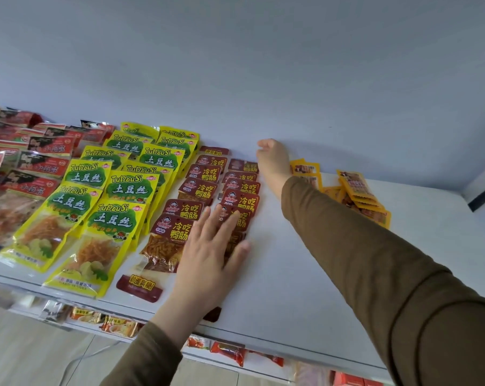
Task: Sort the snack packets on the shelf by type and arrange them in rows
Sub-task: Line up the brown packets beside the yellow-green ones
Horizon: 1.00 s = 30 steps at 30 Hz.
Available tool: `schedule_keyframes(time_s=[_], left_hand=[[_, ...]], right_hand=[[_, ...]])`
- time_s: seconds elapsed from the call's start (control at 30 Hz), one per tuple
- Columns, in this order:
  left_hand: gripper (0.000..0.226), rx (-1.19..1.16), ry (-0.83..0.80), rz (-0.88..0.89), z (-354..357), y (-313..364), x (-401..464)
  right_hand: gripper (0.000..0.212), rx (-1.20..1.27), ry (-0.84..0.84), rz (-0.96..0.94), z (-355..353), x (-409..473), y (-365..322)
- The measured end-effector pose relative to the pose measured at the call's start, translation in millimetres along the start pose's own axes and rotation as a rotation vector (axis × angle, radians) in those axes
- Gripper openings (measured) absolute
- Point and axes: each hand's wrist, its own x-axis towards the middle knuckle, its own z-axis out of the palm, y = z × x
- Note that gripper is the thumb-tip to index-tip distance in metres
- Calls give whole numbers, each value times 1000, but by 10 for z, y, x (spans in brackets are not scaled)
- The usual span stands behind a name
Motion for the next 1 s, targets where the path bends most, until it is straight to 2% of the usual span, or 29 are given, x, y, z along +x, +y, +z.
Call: schedule_keyframes(time_s=[0.07,0.13,0.2,0.27,0.37,0.43,0.6,0.73,0.83,0.9,1.0], left_hand=[[60,-120,157,0,-120,-32,-72],[51,-89,227,-12,-193,-97,-156],[51,37,152,25,-205,-121,-237],[55,165,6,92,-127,-82,-316],[60,309,-136,136,55,-36,-394],[61,335,-142,107,112,-50,-385],[64,361,-145,59,140,-95,-282],[64,287,-161,74,79,-81,-237],[58,128,-73,97,-77,-163,-278],[54,114,35,72,-198,-297,-312],[53,154,41,-84,-342,-532,-327]], right_hand=[[36,-107,-19,-150,-59,-165,-4],[33,-247,-57,-301,-87,-377,-5],[34,-368,-122,-425,-68,-633,54],[41,-509,-239,-491,-16,-868,152],[53,-716,-429,-490,79,-1002,281],[57,-789,-460,-493,135,-970,334],[58,-823,-487,-492,233,-848,357],[58,-811,-519,-449,170,-812,296],[57,-686,-373,-478,50,-887,249],[54,-650,-249,-542,-11,-1020,219],[58,-735,-260,-666,0,-1253,218]])
